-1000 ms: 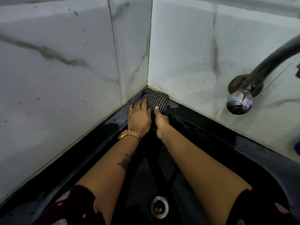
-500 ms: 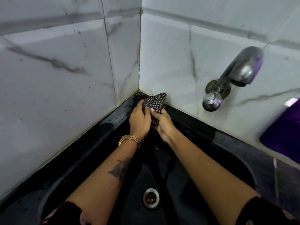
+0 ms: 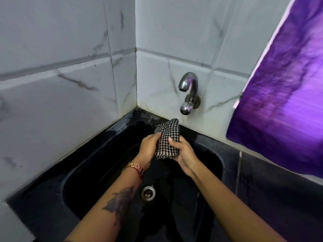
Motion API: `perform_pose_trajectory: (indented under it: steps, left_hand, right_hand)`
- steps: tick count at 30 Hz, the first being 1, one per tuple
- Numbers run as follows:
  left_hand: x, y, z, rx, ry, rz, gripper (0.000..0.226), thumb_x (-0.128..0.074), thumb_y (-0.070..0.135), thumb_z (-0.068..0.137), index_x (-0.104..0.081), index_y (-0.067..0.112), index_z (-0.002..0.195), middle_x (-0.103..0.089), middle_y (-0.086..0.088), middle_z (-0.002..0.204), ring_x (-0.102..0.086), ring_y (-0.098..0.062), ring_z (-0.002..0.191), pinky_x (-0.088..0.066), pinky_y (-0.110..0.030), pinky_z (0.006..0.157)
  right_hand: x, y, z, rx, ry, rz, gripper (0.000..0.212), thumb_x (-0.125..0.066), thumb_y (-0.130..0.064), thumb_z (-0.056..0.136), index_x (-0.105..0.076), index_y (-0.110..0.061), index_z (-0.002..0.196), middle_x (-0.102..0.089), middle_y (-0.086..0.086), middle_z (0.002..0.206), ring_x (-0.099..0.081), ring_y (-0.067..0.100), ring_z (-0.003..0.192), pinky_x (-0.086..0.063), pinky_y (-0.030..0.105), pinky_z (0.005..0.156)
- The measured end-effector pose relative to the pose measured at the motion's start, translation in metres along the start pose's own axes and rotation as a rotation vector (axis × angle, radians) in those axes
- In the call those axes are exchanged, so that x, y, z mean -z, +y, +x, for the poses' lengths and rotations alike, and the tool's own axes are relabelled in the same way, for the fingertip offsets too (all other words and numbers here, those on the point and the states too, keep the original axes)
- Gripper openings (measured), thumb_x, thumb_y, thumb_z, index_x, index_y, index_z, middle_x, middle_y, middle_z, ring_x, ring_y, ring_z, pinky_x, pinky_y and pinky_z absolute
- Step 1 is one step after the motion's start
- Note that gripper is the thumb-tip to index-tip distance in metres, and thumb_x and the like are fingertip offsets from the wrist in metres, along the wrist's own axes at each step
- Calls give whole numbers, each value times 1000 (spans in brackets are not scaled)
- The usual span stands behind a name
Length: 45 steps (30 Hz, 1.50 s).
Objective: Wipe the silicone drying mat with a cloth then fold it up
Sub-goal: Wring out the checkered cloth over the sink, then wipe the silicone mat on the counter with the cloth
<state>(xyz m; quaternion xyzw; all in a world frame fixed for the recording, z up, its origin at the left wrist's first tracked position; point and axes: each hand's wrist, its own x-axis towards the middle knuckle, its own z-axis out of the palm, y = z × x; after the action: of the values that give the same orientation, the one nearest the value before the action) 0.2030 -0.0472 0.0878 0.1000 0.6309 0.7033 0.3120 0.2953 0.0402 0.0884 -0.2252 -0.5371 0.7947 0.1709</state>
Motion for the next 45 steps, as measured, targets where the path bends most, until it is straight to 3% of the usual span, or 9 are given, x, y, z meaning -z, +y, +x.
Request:
perform_pose_trajectory:
  steps: [6,14,23,28,31,35,38,42,45]
  left_hand:
    - [-15,0,-64,42,-163,-74,7,-60,10,87,-67,10,88,-71,-5,84,-66,-14,73,-51,-25,61]
    - [-78,-53,-174,198,-344,-66,10,-60,6,83,-63,15,86,-72,1,82,-67,-11,73,-52,-28,63]
    - [-174,-121,-282,318,-566,-12,22,-55,5,88,-60,7,110,-69,-7,101,-66,-18,86,-54,-35,74]
    - [-222,-146,-331,348,-608,-29,12,-52,11,91,-61,15,99,-69,-1,94,-65,-15,81,-56,-33,70]
    - [-241,-158,-353,382,-640,-68,12,-49,17,94,-61,15,96,-70,-1,91,-67,-14,77,-58,-31,64]
    - [-264,-165,-378,410,-694,-84,14,-46,11,95,-60,12,97,-70,-6,93,-68,-17,80,-59,-35,66]
    - [-282,-169,-395,437,-743,-106,16,-43,3,95,-58,9,99,-71,-8,89,-70,-18,75,-60,-35,65]
    - [-301,-177,-416,468,-829,-123,17,-45,0,94,-54,8,107,-67,-12,96,-67,-18,76,-59,-32,65]
    - [-311,-187,-426,455,-859,-66,21,-47,0,93,-51,10,112,-59,-15,98,-58,-18,74,-51,-27,60]
  right_hand:
    - [21,-10,-79,53,11,-31,21,-60,-16,86,-62,-20,107,-72,-2,101,-68,13,92,-53,30,74]
    - [106,5,-215,93,212,-111,20,-56,-33,90,-58,-16,101,-67,2,101,-62,13,92,-49,29,80]
    - [209,25,-360,120,429,-135,16,-48,-27,96,-56,-16,104,-68,-3,95,-63,5,85,-50,20,73]
    - [241,20,-414,189,570,-159,9,-41,-9,98,-49,-5,98,-52,8,87,-47,12,77,-40,19,65]
    - [260,19,-441,184,610,-196,11,-43,-9,97,-53,-4,100,-55,12,94,-49,15,83,-42,23,72]
    - [284,22,-472,187,669,-269,19,-48,-16,96,-61,-20,109,-65,5,113,-60,13,101,-48,34,95]
    - [295,28,-487,214,789,-333,48,-55,-20,93,-39,-22,138,-58,11,123,-57,21,113,-46,41,98]
    - [294,37,-513,274,743,-295,60,-73,-37,74,-42,-38,126,-59,-10,119,-59,2,108,-49,20,86]
    - [291,45,-526,206,728,-445,66,-83,-35,64,-45,-41,118,-54,-18,117,-49,-15,107,-41,4,83]
